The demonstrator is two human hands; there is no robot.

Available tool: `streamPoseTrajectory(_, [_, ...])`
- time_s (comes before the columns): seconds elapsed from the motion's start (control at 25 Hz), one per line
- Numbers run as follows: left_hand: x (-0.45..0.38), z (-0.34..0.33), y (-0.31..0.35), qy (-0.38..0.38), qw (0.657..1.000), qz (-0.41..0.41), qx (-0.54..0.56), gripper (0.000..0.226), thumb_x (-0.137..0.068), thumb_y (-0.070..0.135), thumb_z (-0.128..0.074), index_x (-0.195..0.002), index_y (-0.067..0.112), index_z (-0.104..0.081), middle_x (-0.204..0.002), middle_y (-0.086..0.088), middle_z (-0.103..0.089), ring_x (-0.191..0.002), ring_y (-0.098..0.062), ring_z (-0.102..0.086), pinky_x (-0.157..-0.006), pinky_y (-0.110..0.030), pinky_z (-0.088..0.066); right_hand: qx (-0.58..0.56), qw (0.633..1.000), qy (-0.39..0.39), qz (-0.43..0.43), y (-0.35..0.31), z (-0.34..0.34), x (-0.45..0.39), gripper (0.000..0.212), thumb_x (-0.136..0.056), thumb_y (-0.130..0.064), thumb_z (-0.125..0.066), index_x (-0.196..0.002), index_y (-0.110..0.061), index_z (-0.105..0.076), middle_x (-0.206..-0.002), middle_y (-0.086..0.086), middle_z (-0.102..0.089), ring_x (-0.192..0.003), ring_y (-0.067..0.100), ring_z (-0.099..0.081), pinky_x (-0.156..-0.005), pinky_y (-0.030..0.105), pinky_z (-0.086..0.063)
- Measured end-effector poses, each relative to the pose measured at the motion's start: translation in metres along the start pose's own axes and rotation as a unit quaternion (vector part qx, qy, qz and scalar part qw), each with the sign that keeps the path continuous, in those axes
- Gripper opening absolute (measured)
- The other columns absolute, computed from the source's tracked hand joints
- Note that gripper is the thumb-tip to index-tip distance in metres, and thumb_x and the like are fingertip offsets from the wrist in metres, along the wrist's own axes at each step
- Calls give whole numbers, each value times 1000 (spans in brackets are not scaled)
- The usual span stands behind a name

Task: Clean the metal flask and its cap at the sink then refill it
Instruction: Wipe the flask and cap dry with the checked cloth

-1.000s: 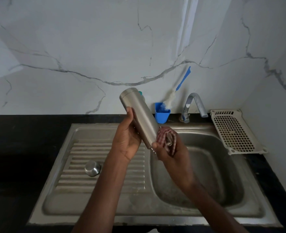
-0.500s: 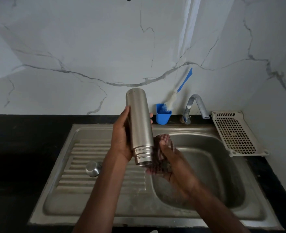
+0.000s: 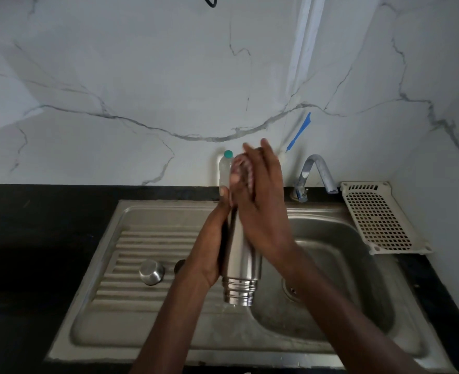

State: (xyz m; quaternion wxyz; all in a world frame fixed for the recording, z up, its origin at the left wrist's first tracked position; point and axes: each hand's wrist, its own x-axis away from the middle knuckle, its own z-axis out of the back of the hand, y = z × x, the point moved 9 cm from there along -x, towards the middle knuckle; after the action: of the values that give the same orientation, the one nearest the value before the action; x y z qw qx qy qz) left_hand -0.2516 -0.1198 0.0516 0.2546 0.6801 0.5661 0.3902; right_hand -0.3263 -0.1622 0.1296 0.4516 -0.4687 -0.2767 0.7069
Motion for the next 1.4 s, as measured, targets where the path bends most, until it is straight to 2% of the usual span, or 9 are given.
streamPoseTrajectory(0.16, [0, 10, 12, 40, 997, -24, 59, 66, -103, 62, -44, -138, 9, -65, -130, -17, -72, -118, -30, -72, -90, -40, -62, -186, 966, -100, -152, 17, -23, 15, 44, -107, -45, -47, -149, -35, -42, -138, -9, -60, -126, 1, -58, -110, 32, -46])
streamPoseTrajectory(0.32, [-13, 50, 29, 120, 988, -65, 79, 77, -90, 65, -68, -141, 8, -60, -126, -26, -67, -111, -40, -70, -97, -51, -59, -54, 983, -175, -14, -10, -23, 97, 52, -108, -35, -45, -157, -34, -29, -167, -14, -25, -149, -5, -28, -117, 14, -30])
streamPoseTrajectory(0.48, [-4, 39, 22, 75, 988, -68, 115, 61, -108, 48, -48, -150, 4, -52, -142, -21, -62, -127, -32, -65, -107, -43, -55, 0, 986, -162, 36, -17, -31, 58, 58, -109, -32, -46, -162, -26, -23, -172, -12, 1, -154, -6, -9, -122, 18, -25])
streamPoseTrajectory(0.64, [7, 26, 32, 57, 993, -82, 58, 51, -112, 43, -37, -144, 11, -61, -139, -16, -67, -132, -31, -63, -110, -44, -51, -169, 982, -57, -64, -7, -31, -4, 60, -109, -35, -44, -163, -24, -18, -162, -10, -31, -146, -7, -30, -124, 25, -28])
streamPoseTrajectory(0.76, [12, 30, 45, 66, 991, -97, 72, 63, -107, 55, -38, -146, 9, -57, -139, -17, -67, -131, -29, -63, -113, -44, -49, -158, 980, -106, -63, -12, -49, 19, 57, -108, -43, -45, -160, -32, -24, -155, -8, -45, -140, 1, -45, -119, 37, -40])
streamPoseTrajectory(0.88, [8, 56, 60, 111, 984, -123, 68, 67, -99, 63, -53, -135, 8, -64, -118, -21, -72, -108, -34, -70, -96, -47, -59, -164, 970, -161, -78, -13, -52, 75, 53, -107, -48, -44, -155, -36, -27, -138, -12, -60, -123, 3, -61, -104, 39, -53])
streamPoseTrajectory(1.04, [3, 67, 65, 128, 975, -174, -41, 56, -101, 50, -62, -135, 5, -61, -130, -34, -63, -119, -53, -62, -104, -64, -50, -62, 989, -122, -53, -17, -41, 74, 52, -105, -52, -41, -149, -29, -26, -126, -10, -63, -107, 1, -66, -91, 34, -57])
streamPoseTrajectory(1.2, [8, 44, 57, 78, 982, -157, -72, 45, -112, 36, -38, -125, 7, -70, -114, -20, -75, -103, -30, -73, -88, -42, -60, -141, 987, -32, -71, -9, -25, 7, 34, -107, -46, -42, -129, -20, -44, -115, 5, -63, -106, 16, -65, -94, 42, -55])
streamPoseTrajectory(1.4, [9, 43, 62, 124, 977, -162, -59, 64, -106, 60, -42, -134, 8, -66, -126, -20, -73, -119, -34, -71, -101, -49, -58, -171, 977, -78, -103, -6, -48, 25, 37, -107, -41, -47, -141, -25, -46, -126, -9, -64, -116, 2, -62, -105, 36, -51])
